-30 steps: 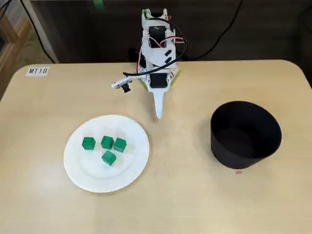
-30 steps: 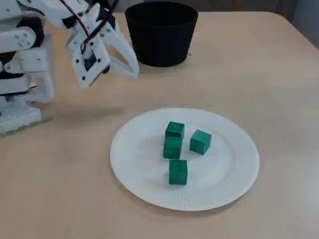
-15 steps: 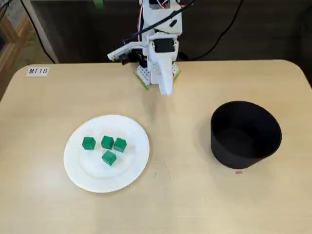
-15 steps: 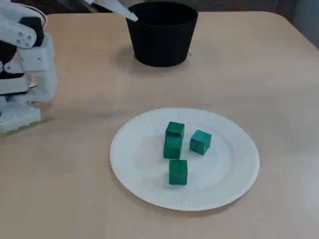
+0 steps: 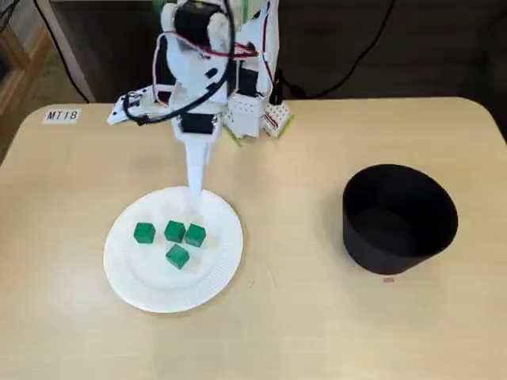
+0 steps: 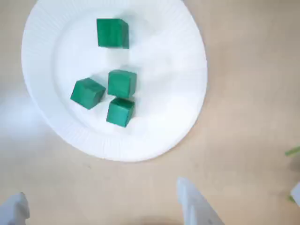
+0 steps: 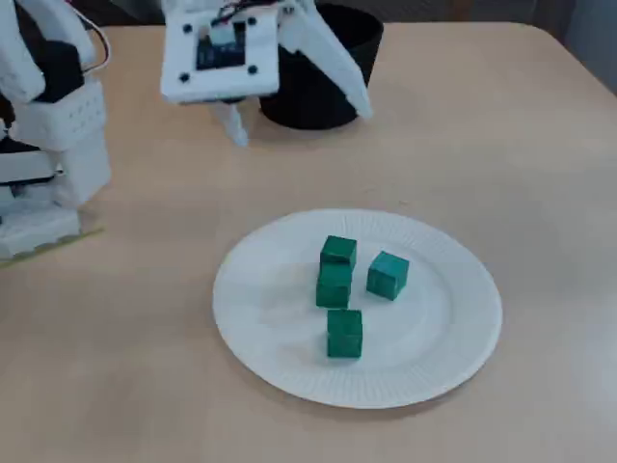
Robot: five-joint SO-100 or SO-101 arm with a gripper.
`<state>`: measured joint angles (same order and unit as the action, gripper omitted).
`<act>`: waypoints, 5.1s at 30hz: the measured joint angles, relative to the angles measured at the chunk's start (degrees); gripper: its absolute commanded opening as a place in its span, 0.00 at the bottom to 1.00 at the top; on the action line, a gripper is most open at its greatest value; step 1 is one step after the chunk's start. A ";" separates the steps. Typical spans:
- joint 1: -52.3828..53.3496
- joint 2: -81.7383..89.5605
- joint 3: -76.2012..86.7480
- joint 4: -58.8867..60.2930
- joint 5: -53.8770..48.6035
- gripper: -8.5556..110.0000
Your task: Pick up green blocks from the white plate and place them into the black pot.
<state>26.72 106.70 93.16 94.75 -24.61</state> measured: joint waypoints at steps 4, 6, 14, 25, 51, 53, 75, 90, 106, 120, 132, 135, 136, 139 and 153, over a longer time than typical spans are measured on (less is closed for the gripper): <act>6.24 -6.15 -2.81 0.26 -3.52 0.43; 9.58 -9.76 -4.48 0.26 -5.89 0.42; 16.17 -23.47 -9.76 -0.09 -15.21 0.44; 15.47 -36.21 -18.54 0.09 -13.18 0.46; 10.55 -55.90 -39.64 0.00 -6.68 0.42; 10.37 -57.04 -41.31 0.00 -6.50 0.41; 7.21 -56.51 -46.58 -0.09 -2.72 0.05; -43.15 -26.37 -58.27 -5.27 21.62 0.05; -62.93 2.81 9.93 -36.39 26.46 0.05; -63.90 1.32 10.99 -36.21 24.08 0.37; -48.69 5.10 7.65 -21.88 20.57 0.05; -35.68 5.01 7.47 -15.12 16.61 0.05; -31.64 4.39 7.47 -13.62 15.47 0.05; -18.90 3.43 8.09 -12.66 11.95 0.14; 1.58 -1.85 14.85 -18.72 7.73 0.38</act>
<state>28.30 104.85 108.02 76.03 -16.88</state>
